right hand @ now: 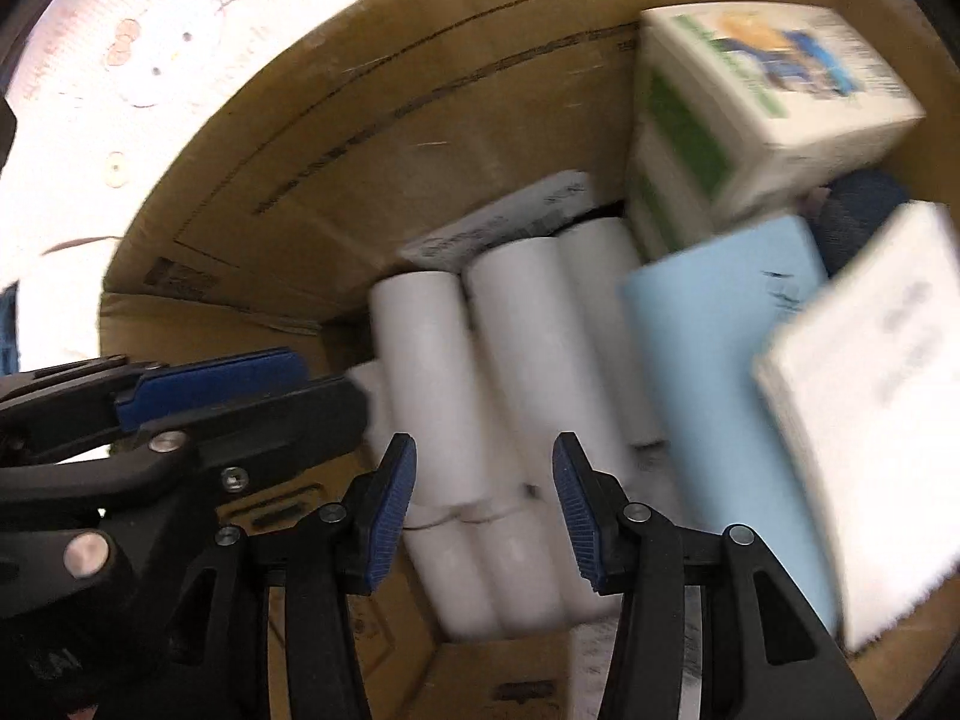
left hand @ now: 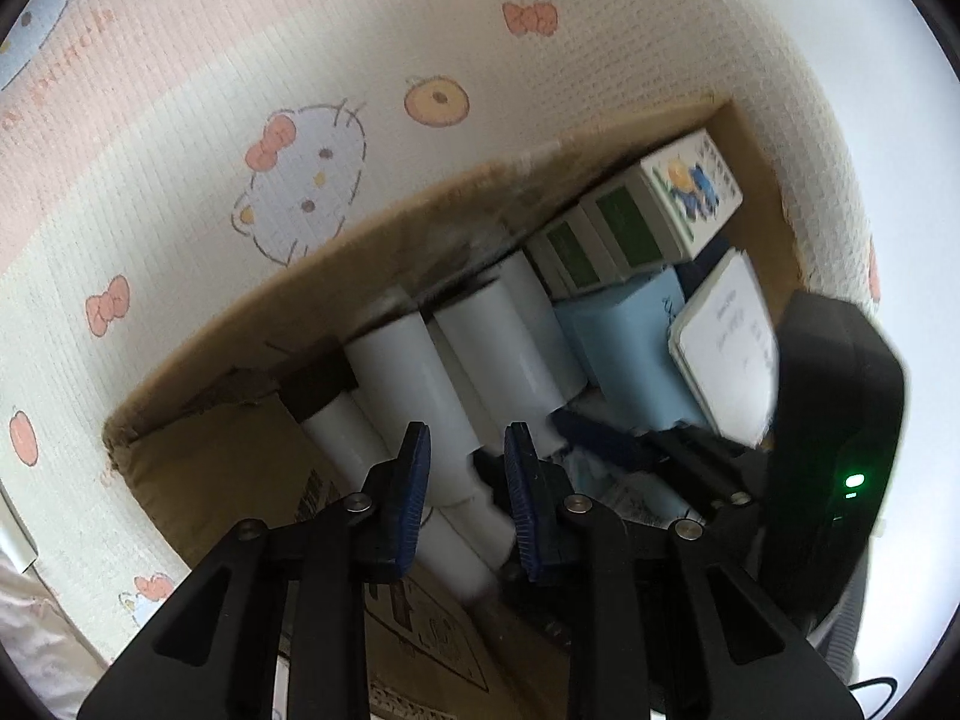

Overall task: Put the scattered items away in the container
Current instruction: 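Lower the tube among the tubes in the box and open both grippers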

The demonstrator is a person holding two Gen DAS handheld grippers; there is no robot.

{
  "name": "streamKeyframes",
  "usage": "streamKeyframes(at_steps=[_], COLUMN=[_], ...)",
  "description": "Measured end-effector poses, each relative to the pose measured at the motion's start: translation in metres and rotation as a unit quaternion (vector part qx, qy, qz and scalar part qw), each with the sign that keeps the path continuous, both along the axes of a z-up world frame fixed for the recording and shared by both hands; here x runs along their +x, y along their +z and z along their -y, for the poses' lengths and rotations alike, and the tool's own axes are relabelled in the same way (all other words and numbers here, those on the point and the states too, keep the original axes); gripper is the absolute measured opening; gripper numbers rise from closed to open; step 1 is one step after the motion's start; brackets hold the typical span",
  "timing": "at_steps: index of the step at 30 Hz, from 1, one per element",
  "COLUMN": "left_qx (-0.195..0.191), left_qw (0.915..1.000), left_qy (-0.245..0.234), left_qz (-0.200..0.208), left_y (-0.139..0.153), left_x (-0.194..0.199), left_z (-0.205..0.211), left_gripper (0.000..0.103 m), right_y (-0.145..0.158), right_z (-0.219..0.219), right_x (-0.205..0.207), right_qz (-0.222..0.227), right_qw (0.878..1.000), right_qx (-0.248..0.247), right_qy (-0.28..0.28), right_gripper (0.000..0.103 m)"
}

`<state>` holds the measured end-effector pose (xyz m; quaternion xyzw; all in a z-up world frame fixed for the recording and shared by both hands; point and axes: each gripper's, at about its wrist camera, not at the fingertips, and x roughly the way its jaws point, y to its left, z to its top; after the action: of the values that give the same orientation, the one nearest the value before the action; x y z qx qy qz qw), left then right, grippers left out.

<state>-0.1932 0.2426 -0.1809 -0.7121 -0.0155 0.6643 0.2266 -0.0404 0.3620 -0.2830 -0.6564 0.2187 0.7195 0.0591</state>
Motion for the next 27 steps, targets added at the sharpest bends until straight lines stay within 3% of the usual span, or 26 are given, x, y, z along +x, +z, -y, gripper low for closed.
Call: streamKeyframes(at_steps=[6, 9, 12, 14, 17, 21, 25, 27], left_qx=[-0.014, -0.021, -0.001, 0.008, 0.008, 0.022, 0.024, 0.046], left_qw=[0.9997, 0.9988, 0.9983, 0.9974, 0.9936, 0.9903, 0.9860, 0.9837], left_qy=[-0.006, -0.004, 0.004, 0.006, 0.004, 0.011, 0.007, 0.005], left_qz=[-0.017, -0.044, -0.057, -0.071, -0.113, -0.137, -0.165, -0.174], left_y=[0.005, 0.012, 0.020, 0.027, 0.039, 0.047, 0.054, 0.056], left_x=[0.007, 0.013, 0.020, 0.026, 0.038, 0.049, 0.059, 0.064], left_z=[-0.002, 0.001, 0.008, 0.013, 0.020, 0.033, 0.046, 0.053], left_gripper=[0.028, 0.028, 0.027, 0.021, 0.021, 0.021, 0.036, 0.041], right_y=[0.031, 0.049, 0.062, 0.069, 0.078, 0.088, 0.096, 0.096], right_z=[-0.015, -0.013, -0.011, 0.000, 0.017, 0.045, 0.065, 0.075], right_x=[0.012, 0.015, 0.030, 0.043, 0.059, 0.080, 0.084, 0.085], right_qz=[-0.051, -0.066, -0.081, -0.087, -0.090, -0.098, -0.098, -0.093], right_qw=[0.997, 0.997, 0.996, 0.995, 0.994, 0.992, 0.990, 0.987], right_qx=[-0.038, -0.017, -0.001, 0.021, 0.057, 0.085, 0.105, 0.128], right_qy=[-0.042, -0.045, -0.042, -0.033, -0.018, 0.002, 0.015, 0.021], right_gripper=[0.045, 0.045, 0.045, 0.045, 0.045, 0.045, 0.045, 0.045])
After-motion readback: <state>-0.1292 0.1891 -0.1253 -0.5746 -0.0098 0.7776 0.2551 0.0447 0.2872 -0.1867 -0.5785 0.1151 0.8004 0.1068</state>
